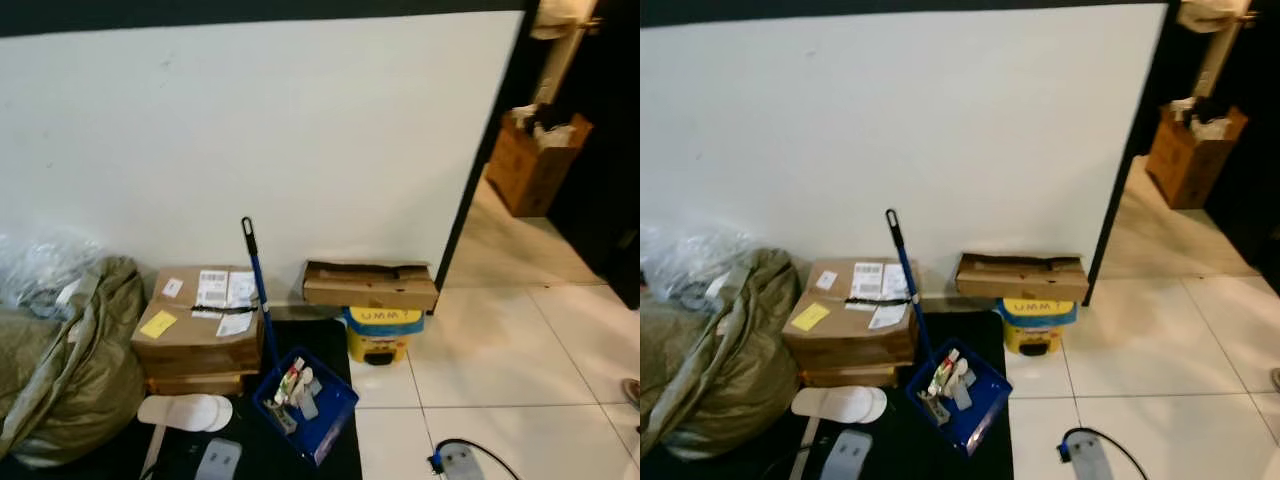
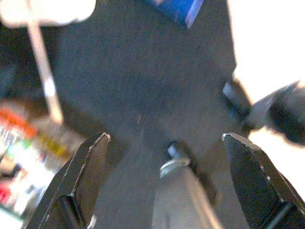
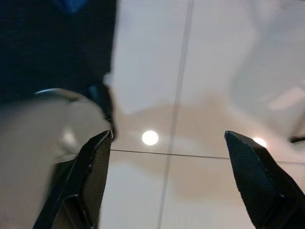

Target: Sweep floor

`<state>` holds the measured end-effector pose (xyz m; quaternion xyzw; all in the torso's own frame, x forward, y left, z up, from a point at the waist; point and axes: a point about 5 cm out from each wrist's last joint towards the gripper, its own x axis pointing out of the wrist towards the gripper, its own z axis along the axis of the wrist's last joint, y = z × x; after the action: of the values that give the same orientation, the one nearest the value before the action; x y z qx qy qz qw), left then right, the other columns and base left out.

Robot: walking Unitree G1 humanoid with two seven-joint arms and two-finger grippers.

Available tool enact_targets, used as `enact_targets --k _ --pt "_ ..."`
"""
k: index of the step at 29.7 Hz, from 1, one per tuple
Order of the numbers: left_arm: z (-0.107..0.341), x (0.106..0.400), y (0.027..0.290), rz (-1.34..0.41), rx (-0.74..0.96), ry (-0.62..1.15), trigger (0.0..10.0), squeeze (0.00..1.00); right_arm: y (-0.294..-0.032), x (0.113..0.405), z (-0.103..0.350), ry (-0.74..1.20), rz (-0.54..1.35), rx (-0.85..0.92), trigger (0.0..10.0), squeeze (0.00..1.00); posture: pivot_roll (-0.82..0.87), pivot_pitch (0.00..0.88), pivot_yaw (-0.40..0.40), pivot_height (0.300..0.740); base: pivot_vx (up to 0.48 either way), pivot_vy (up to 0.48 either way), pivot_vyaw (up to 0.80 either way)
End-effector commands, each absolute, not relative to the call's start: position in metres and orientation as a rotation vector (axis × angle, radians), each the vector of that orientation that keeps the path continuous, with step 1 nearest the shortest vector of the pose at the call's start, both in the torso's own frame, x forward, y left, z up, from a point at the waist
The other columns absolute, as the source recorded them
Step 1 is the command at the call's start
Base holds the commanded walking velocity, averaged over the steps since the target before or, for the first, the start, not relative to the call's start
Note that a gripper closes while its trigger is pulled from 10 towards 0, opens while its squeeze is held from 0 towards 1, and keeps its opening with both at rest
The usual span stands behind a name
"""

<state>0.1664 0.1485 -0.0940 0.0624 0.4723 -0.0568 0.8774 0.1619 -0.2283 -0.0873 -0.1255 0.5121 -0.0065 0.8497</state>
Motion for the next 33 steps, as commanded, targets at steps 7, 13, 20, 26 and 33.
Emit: enact_targets --k 7,13,20,26,33 --pt "-0.095 0.158 0.158 0.005 0.039 0.939 10.0 0.00 -0.216 0.162 -0.090 1.080 0.011 -0.254 10.0 0.00 -0.09 0.010 0.038 0.740 0.000 0.000 -0.80" --pt "-0.079 0.186 0.177 0.060 0.008 0.794 10.0 0.00 -0.213 0.165 -0.089 1.067 0.011 -0.256 10.0 0.00 -0.10 0.008 0.035 0.740 0.000 0.000 -0.40" --pt "-0.017 0.270 0.212 0.083 -0.032 0.521 10.0 0.00 -0.216 0.171 -0.086 1.040 0.012 -0.255 10.0 0.00 -0.10 0.004 0.034 0.740 0.000 0.000 0.00" --pt "-0.016 0.273 0.209 0.065 -0.055 0.517 10.0 0.00 -0.219 0.172 -0.085 1.034 0.009 -0.257 10.0 0.00 -0.10 0.001 0.040 0.740 0.000 0.000 0.00" --pt "-0.042 0.244 0.204 0.075 -0.102 0.648 10.0 0.00 -0.218 0.172 -0.085 1.033 0.020 -0.257 10.0 0.00 -0.10 0.002 0.038 0.740 0.000 -0.405 0.00"
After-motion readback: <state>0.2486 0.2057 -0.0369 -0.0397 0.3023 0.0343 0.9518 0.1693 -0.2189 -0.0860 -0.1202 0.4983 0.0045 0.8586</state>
